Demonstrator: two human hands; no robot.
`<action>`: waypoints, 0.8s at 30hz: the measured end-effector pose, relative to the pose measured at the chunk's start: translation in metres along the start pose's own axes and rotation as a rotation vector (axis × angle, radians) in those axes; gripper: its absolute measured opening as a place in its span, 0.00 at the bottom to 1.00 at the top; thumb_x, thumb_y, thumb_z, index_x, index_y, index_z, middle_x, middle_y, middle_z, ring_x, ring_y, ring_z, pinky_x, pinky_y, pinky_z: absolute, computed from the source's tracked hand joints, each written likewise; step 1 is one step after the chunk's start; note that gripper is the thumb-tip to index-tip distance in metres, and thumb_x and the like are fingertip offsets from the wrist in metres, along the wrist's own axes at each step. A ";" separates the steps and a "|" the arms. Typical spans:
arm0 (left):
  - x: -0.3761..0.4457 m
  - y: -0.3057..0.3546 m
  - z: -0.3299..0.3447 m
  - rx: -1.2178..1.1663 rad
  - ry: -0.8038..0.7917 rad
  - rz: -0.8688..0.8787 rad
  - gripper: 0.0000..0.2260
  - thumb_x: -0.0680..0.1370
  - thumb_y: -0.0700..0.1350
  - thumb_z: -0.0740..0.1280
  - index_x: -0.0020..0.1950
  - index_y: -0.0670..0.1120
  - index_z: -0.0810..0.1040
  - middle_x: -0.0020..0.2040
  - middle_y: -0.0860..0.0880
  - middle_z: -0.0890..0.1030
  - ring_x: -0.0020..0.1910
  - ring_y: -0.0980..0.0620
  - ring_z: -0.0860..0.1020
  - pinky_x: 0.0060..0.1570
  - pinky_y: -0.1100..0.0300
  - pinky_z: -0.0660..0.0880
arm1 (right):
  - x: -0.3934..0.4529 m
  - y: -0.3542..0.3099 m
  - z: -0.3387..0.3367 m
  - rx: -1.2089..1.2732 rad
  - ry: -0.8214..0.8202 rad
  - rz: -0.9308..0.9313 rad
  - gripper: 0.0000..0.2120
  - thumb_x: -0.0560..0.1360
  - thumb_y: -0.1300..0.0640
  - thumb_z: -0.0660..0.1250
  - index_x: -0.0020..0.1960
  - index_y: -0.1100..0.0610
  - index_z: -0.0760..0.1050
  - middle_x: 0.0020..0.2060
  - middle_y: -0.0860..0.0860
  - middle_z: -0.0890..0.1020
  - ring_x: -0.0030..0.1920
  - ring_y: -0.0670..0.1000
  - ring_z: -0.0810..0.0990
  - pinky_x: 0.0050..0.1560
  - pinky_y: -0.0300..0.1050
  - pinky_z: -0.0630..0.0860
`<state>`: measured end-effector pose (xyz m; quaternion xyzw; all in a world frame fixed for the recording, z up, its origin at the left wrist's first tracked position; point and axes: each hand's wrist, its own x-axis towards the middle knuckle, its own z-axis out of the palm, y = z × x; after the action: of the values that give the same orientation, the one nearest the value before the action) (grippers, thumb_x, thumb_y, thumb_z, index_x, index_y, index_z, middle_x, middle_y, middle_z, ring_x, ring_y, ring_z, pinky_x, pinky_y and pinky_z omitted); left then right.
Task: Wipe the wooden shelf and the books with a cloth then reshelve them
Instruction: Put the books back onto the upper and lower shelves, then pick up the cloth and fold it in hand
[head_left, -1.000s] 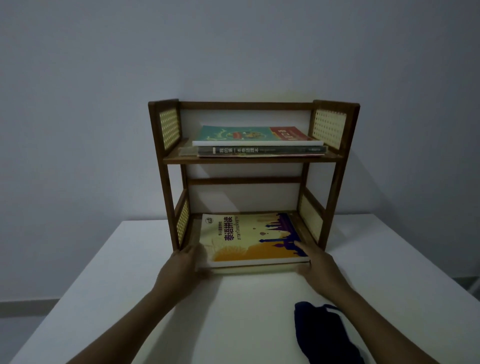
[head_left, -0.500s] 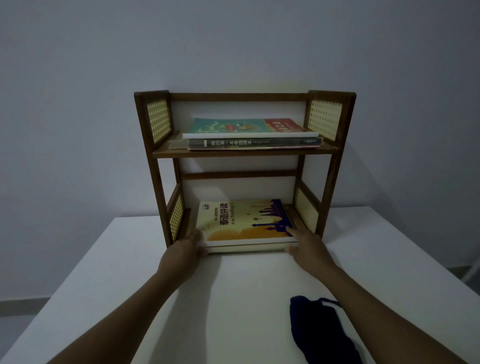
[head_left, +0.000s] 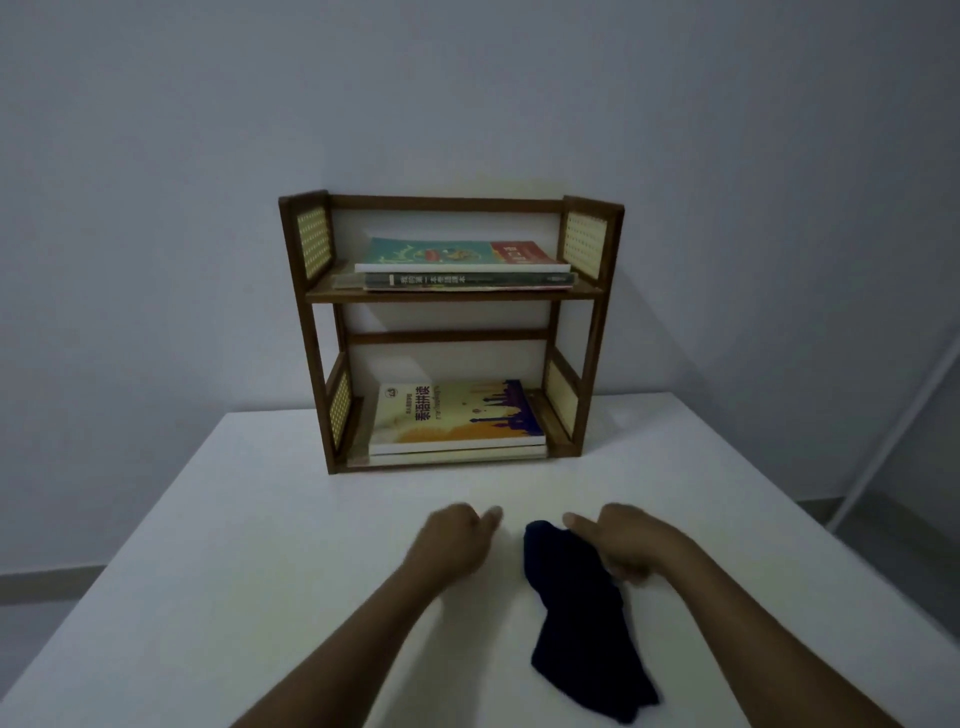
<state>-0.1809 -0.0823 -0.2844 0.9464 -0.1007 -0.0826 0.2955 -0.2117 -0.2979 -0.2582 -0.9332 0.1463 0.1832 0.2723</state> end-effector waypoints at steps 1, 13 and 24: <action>-0.008 0.013 0.009 -0.027 -0.084 -0.019 0.27 0.81 0.59 0.54 0.48 0.37 0.80 0.47 0.41 0.83 0.49 0.43 0.80 0.50 0.55 0.75 | -0.007 0.001 0.005 0.023 -0.015 -0.007 0.25 0.77 0.36 0.59 0.46 0.59 0.72 0.38 0.53 0.78 0.34 0.50 0.77 0.32 0.40 0.72; -0.058 0.049 0.007 -1.080 -0.136 -0.119 0.19 0.73 0.48 0.74 0.57 0.46 0.68 0.54 0.42 0.80 0.52 0.45 0.81 0.55 0.49 0.79 | -0.049 -0.019 0.008 1.183 0.054 -0.253 0.11 0.76 0.65 0.67 0.58 0.62 0.73 0.53 0.62 0.81 0.52 0.60 0.81 0.45 0.50 0.79; -0.062 0.053 -0.041 -1.014 0.058 0.091 0.08 0.79 0.46 0.65 0.49 0.41 0.73 0.49 0.38 0.80 0.47 0.42 0.81 0.49 0.48 0.79 | -0.075 -0.050 -0.024 1.239 -0.141 -0.317 0.12 0.76 0.65 0.66 0.59 0.66 0.76 0.51 0.63 0.83 0.47 0.57 0.82 0.44 0.47 0.79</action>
<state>-0.2397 -0.0873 -0.2144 0.6806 -0.0807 -0.0818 0.7236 -0.2530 -0.2575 -0.1852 -0.5991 0.0672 0.0833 0.7935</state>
